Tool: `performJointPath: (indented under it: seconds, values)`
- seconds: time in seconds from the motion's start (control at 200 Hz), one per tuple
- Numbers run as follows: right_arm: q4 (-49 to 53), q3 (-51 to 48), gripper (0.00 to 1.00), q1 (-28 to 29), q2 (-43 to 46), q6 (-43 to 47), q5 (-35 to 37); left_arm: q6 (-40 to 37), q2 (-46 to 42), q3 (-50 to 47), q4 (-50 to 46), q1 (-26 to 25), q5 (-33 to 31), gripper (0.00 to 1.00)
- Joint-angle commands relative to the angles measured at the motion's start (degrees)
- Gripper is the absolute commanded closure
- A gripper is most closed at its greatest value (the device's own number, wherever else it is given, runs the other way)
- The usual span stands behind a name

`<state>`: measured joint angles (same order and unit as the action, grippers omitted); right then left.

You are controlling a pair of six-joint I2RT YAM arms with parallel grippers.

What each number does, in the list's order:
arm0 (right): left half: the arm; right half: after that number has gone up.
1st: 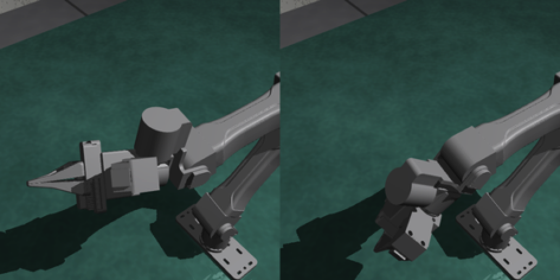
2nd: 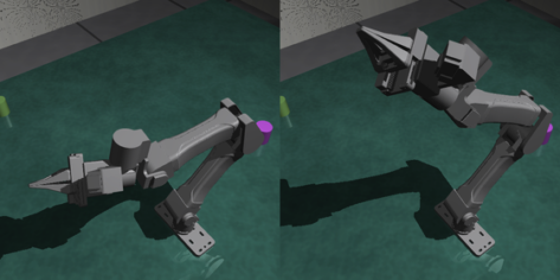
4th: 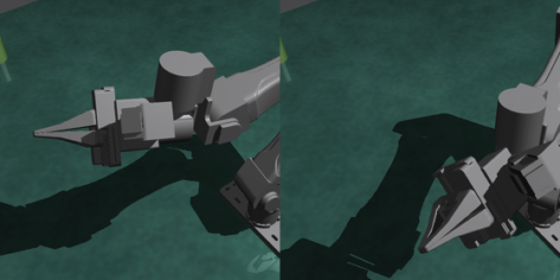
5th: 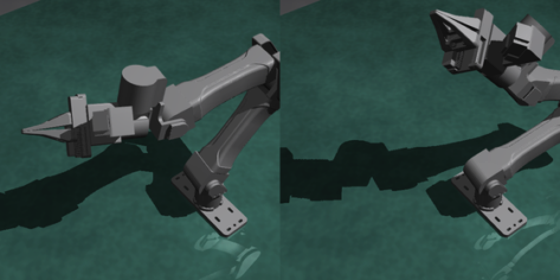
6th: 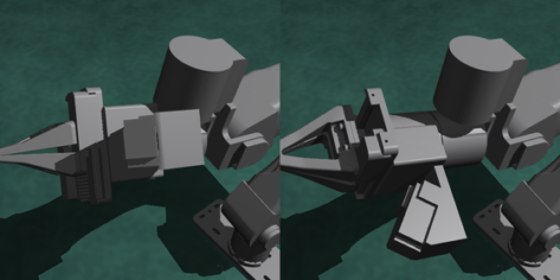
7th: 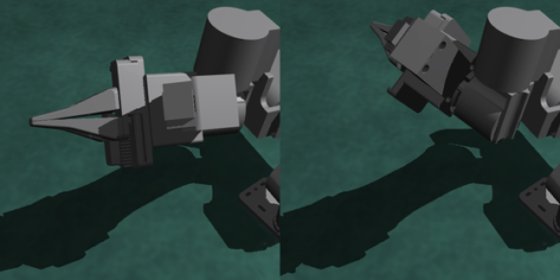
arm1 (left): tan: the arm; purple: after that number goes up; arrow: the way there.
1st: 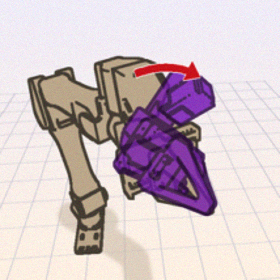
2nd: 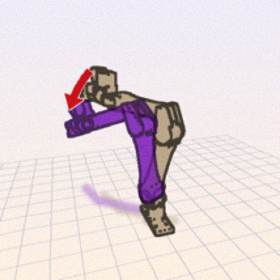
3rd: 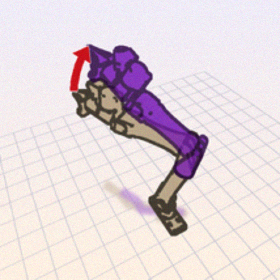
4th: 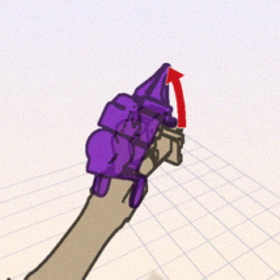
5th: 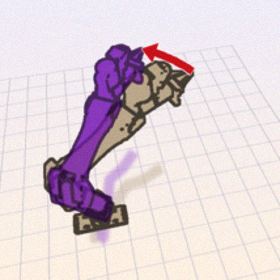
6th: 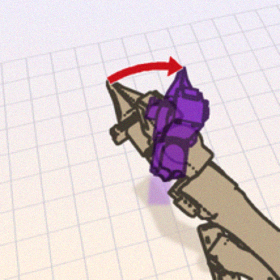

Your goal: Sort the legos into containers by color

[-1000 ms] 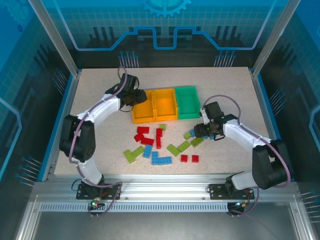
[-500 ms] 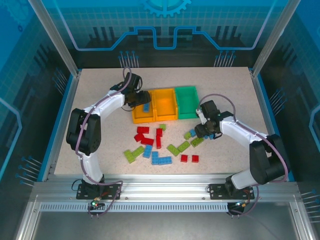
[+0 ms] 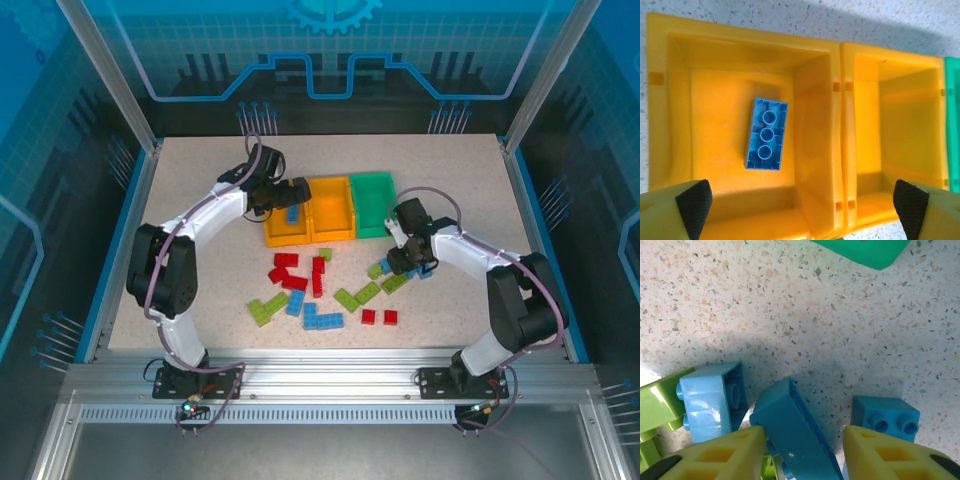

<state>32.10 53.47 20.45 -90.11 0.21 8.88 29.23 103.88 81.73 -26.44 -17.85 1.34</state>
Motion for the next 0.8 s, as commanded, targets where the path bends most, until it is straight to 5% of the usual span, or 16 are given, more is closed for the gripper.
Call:
performJointPath:
  seconds: [0.0,0.24,0.485,0.795]
  values:
    - [1.39,0.96,0.58,1.05,-1.89,0.92,0.22,1.13,-4.01,-1.69,0.64,-0.43,-0.10,0.01]
    - [1.70,1.51,0.67,1.28,-3.01,1.37,0.76,1.40,-6.14,-2.61,0.08,-0.41,-0.63,0.01]
    - [1.44,1.06,0.52,1.61,-2.19,-0.01,3.14,1.53,-7.01,-4.60,0.07,-0.43,-1.17,0.01]
    - [2.18,0.95,0.54,1.79,-2.61,0.32,1.27,1.77,-7.45,-5.64,-0.02,-0.44,-1.43,0.01]
